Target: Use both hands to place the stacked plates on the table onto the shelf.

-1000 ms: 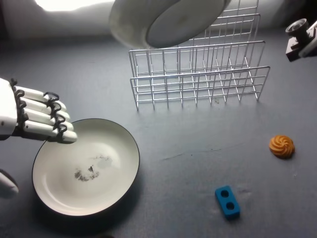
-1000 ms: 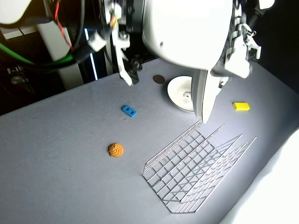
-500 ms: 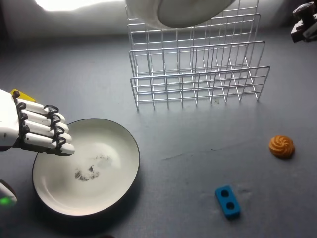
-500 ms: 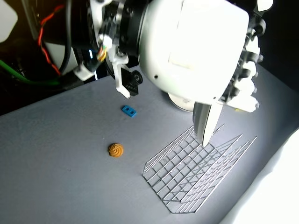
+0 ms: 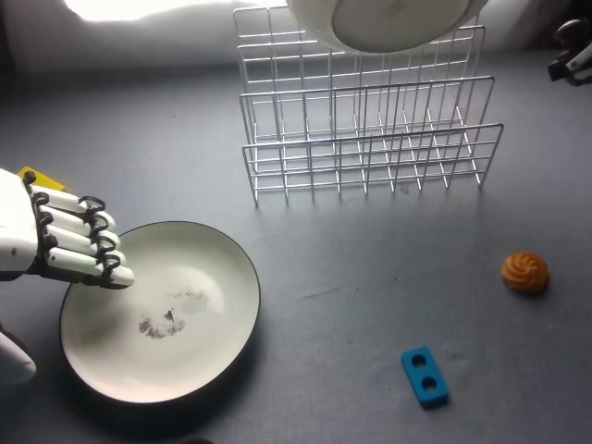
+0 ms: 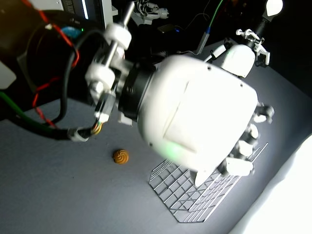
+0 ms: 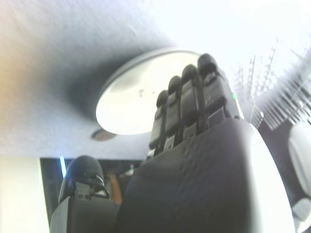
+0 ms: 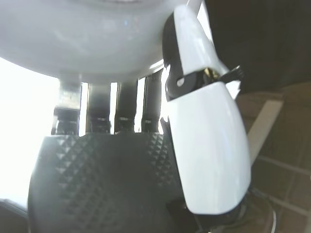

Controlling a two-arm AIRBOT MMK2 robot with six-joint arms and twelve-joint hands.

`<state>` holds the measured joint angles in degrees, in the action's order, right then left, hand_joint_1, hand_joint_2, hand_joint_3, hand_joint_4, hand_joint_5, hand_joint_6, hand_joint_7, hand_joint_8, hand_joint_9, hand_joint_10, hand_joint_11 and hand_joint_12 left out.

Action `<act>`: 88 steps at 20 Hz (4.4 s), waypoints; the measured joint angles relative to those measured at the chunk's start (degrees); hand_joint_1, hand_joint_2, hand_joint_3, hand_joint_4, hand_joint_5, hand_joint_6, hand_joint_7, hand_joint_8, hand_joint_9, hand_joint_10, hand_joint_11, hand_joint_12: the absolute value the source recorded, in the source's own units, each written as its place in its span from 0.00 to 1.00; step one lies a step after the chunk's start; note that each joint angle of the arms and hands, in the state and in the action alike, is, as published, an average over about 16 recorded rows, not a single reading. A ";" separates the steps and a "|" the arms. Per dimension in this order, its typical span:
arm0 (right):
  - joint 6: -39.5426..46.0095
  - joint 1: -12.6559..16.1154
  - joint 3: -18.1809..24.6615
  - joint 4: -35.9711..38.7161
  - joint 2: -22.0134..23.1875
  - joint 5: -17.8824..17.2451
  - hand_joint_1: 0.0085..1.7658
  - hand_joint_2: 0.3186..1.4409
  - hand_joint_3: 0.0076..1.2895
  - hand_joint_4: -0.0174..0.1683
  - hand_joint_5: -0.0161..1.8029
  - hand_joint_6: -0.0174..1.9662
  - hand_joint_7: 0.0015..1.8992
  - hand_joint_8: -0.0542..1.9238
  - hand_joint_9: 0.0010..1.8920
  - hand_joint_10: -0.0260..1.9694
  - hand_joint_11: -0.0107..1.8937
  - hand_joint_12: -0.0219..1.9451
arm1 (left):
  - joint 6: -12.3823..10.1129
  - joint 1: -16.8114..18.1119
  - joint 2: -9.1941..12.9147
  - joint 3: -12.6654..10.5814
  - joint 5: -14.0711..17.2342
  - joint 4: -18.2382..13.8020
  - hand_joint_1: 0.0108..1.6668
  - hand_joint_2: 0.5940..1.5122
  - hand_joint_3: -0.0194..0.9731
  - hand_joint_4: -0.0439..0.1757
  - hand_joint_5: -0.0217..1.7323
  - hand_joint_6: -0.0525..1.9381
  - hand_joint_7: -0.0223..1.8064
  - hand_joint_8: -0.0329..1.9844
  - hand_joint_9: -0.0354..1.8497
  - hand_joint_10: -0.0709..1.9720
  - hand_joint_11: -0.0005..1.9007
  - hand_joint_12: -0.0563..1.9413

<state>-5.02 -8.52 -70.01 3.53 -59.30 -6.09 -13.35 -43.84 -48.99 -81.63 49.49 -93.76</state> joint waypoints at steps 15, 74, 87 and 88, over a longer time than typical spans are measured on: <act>1.87 -6.34 -8.21 -1.81 -6.15 -1.86 0.70 0.70 0.00 0.03 0.47 0.45 0.45 0.73 0.37 0.78 0.23 0.93 | 0.00 -1.02 -1.13 -1.82 -0.51 0.20 0.01 0.59 0.02 0.22 0.07 0.03 0.08 0.02 0.07 0.03 0.01 0.14; -65.81 -11.23 13.85 1.03 -3.05 -14.42 0.42 0.67 0.00 0.10 0.18 0.01 0.18 0.03 0.16 0.04 0.02 0.40 | -0.93 -6.73 -2.55 -4.33 -3.55 1.59 0.01 0.56 0.02 0.23 0.04 0.02 0.01 0.01 0.07 0.05 0.01 0.11; -93.89 -21.87 20.36 -12.79 -9.02 -20.64 0.53 0.52 0.00 0.12 0.02 0.01 0.01 0.03 0.01 0.02 0.02 0.01 | -4.60 -9.15 -2.76 -3.99 -4.47 2.79 0.01 0.56 0.02 0.22 0.03 0.02 0.01 0.00 0.07 0.06 0.01 0.10; -94.49 -22.35 19.75 -13.53 -9.97 -20.73 0.53 0.52 0.00 0.12 0.02 0.01 0.01 0.03 0.01 0.02 0.02 0.01 | -4.74 -9.18 -2.76 -3.97 -4.47 2.82 0.01 0.56 0.02 0.22 0.03 0.02 0.01 0.00 0.07 0.06 0.01 0.10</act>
<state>-99.51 -30.88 -50.26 -10.01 -69.27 -26.82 -18.09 -53.02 -51.75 -85.60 45.02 -90.94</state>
